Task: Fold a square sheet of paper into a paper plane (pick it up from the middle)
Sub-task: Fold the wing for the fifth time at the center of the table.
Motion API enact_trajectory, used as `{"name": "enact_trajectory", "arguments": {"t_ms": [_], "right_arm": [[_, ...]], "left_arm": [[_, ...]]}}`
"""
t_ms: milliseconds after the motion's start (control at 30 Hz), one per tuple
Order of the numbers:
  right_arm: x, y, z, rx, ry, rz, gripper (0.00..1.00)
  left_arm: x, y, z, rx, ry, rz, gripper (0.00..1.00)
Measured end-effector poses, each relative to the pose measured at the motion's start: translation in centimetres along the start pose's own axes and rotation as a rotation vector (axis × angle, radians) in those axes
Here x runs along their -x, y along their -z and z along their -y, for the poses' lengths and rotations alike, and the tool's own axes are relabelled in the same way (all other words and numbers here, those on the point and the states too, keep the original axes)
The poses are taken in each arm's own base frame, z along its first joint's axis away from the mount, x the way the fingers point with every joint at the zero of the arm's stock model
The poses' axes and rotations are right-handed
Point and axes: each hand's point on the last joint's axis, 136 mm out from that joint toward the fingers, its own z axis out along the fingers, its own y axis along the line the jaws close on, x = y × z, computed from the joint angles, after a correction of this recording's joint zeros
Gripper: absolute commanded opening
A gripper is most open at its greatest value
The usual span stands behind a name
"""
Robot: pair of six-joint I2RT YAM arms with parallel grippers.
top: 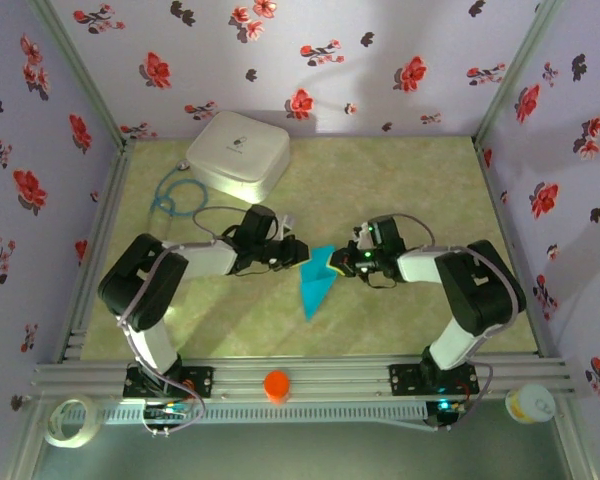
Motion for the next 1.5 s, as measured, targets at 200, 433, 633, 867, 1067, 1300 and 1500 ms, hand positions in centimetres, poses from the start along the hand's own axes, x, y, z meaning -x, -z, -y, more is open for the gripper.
{"name": "enact_trajectory", "arguments": {"t_ms": [200,433,633,867,1067,1300,1500], "right_arm": [[0.7,1.3,0.5,-0.015,-0.131,0.136,0.0],[0.9,2.1,0.9,-0.03,-0.267,0.255,0.0],[1.0,2.0,1.5,-0.039,-0.342,0.292,0.0],[1.1,2.0,1.2,-0.032,-0.353,0.296,0.0],[1.4,2.0,0.6,-0.017,-0.345,0.296,0.01],[1.3,2.0,0.5,-0.012,-0.343,0.289,0.02],[1.2,2.0,0.3,-0.008,-0.342,0.28,0.02]], "left_arm": [[0.2,1.6,1.0,0.008,-0.057,0.049,0.19],[-1.8,1.8,1.0,0.083,-0.169,0.035,0.33],[-4.7,0.7,1.4,0.178,-0.316,-0.029,0.41],[-6.2,-0.7,3.1,0.26,-0.51,-0.06,0.46],[-7.5,-2.1,0.8,0.386,-0.582,-0.123,0.47],[-7.4,-2.3,-0.8,0.492,-0.62,-0.148,0.48],[-7.4,-2.5,-0.8,0.537,-0.662,-0.151,0.48]]}}
